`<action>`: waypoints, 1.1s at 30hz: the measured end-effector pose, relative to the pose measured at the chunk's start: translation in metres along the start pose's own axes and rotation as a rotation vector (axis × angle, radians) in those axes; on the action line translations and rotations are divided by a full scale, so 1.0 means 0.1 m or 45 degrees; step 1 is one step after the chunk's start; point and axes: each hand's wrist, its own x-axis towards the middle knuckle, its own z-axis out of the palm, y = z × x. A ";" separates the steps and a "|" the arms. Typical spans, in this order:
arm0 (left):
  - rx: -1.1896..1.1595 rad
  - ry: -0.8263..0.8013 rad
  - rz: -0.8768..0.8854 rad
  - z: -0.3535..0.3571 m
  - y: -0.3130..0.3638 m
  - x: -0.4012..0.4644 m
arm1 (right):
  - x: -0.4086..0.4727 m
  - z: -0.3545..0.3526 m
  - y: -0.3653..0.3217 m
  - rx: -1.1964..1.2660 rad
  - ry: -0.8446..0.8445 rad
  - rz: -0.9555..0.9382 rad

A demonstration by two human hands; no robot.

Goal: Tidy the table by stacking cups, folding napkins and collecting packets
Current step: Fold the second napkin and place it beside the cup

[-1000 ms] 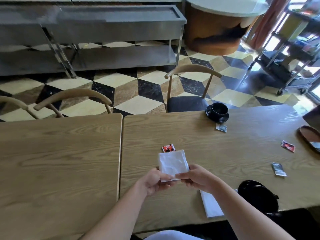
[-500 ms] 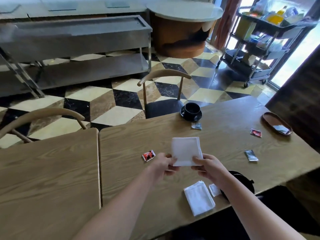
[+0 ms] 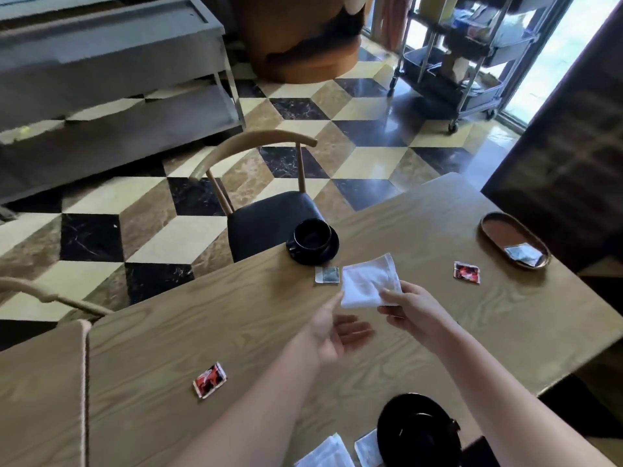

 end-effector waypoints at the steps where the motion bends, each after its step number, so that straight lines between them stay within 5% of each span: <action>1: -0.082 0.010 0.051 0.11 0.08 0.12 | 0.11 -0.07 -0.05 -0.007 -0.014 0.001; 14: 0.007 0.404 0.225 0.69 0.91 1.36 | 1.73 -0.58 -0.28 -0.506 0.207 -0.051; 26: -0.563 0.715 0.243 0.99 1.40 2.18 | 2.84 -0.56 -0.80 -0.903 0.255 -0.296; 33: -0.638 0.868 0.245 1.01 1.33 2.48 | 3.05 -0.67 -0.59 -1.060 0.344 -0.178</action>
